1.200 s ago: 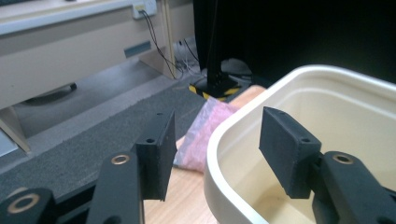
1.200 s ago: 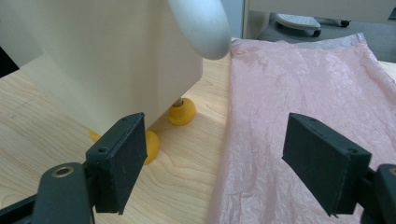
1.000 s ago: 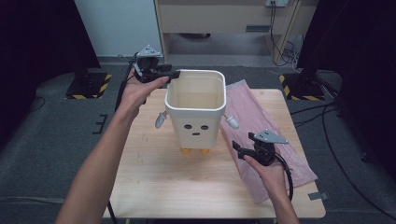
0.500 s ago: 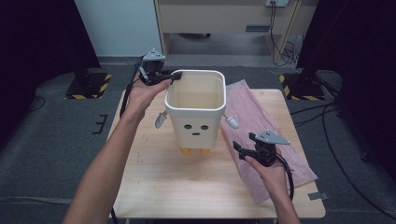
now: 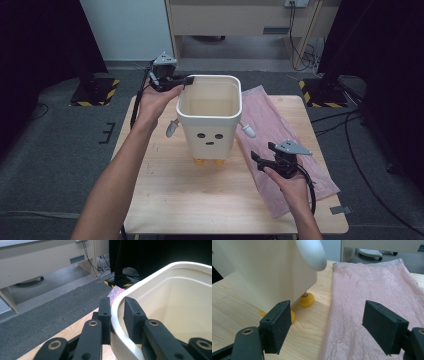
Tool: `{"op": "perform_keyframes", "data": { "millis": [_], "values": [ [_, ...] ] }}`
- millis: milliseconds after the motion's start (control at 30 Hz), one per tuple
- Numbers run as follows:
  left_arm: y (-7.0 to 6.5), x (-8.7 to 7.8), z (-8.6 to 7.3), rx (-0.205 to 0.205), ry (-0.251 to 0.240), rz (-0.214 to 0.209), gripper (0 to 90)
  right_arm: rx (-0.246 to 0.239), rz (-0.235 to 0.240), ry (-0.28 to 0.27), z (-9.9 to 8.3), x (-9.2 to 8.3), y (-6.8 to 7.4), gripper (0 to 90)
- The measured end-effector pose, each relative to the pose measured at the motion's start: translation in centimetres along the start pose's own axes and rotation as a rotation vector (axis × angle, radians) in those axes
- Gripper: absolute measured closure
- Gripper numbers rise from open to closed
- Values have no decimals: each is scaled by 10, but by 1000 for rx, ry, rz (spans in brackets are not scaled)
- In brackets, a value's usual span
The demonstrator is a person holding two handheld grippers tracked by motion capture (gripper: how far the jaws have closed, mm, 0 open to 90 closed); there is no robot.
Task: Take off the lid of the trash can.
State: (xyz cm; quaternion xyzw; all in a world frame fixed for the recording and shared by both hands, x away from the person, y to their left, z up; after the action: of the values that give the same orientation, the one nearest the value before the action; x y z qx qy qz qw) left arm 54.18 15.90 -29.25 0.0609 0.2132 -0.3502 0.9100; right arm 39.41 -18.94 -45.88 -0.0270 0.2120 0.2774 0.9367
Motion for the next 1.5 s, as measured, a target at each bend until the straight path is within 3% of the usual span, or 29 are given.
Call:
{"op": "perform_keyframes", "data": {
  "millis": [333,733,933,1133,1500],
  "values": [
    [1,-1,4,-4,14,-11,760,14,-3,-3,-1,-2,-4,231],
    [-3,-15,30,13,-14,-1,761,24,-5,-5,-1,-5,-7,232],
    [-1,-24,41,17,-33,28,761,31,-8,-11,0,-6,-8,232],
    [8,-38,43,8,-53,61,761,30,-13,-12,-1,-8,-11,231],
    [26,-78,42,-11,-105,133,761,35,-28,-17,-1,-13,-15,232]
  ]
}}
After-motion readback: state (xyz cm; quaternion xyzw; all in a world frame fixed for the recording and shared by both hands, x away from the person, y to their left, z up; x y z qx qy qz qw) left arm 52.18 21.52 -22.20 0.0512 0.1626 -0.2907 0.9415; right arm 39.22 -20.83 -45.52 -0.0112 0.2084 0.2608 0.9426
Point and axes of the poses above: each handheld gripper's, and its own axes: x roughly forward along the jaws, z roughly out of its top, y roughly to its left, the point moved 2 cm from there along x, roughly forward along the jaws, and after that the axes turned 2 degrees about -x, right-handed, at the moved point
